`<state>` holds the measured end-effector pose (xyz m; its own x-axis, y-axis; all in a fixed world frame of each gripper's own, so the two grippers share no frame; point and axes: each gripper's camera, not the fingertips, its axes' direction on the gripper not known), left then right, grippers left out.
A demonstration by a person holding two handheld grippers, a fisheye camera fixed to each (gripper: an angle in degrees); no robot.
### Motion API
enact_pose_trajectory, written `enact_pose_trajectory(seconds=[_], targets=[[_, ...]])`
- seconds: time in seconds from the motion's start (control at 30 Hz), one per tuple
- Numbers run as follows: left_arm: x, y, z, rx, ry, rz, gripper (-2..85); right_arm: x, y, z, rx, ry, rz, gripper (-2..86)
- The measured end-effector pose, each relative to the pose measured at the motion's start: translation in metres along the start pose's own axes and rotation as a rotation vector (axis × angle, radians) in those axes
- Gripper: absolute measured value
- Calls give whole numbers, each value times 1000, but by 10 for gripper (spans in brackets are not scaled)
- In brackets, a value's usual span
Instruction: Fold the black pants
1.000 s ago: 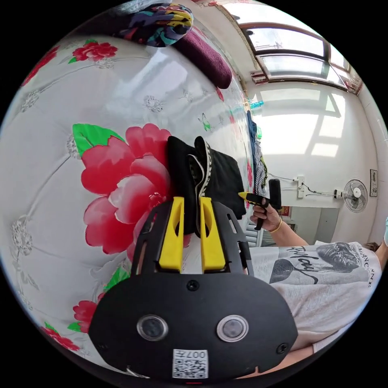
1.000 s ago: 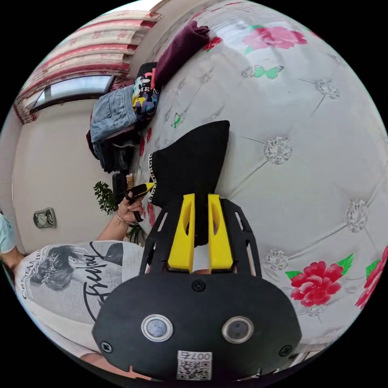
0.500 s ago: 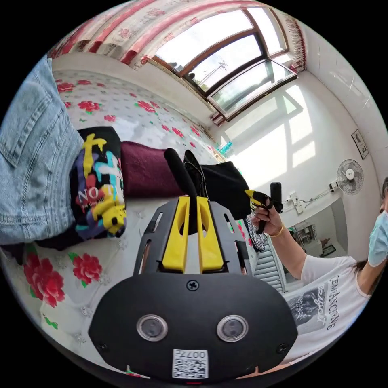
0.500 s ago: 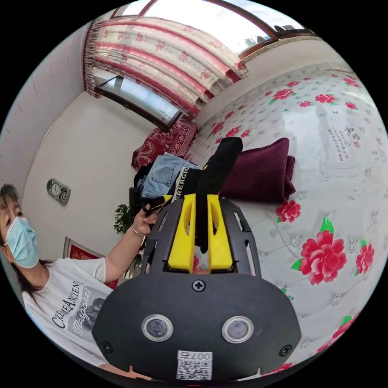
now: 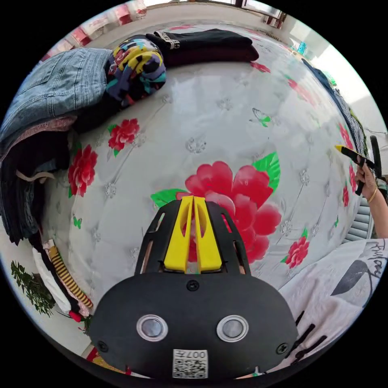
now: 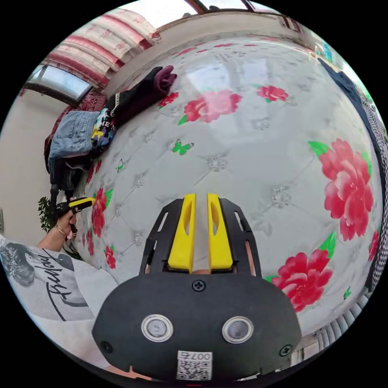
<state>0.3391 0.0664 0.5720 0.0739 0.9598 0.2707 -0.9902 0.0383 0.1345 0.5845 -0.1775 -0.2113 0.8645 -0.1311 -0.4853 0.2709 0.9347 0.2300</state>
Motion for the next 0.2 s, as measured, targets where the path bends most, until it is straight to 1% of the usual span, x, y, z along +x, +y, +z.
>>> enact_pose_trajectory(seconds=[0.03, 0.1, 0.13, 0.2], targets=[[7, 5, 2, -4, 0, -1, -9, 15, 9, -12, 25, 43, 36, 82], [31, 12, 7, -21, 41, -28, -9, 72, 33, -68, 116, 237, 163, 87], [36, 11, 9, -22, 48, -33, -9, 86, 36, -82, 133, 288, 196, 89], [58, 0, 16, -30, 77, -35, -10, 142, 50, -139, 213, 476, 321, 97]])
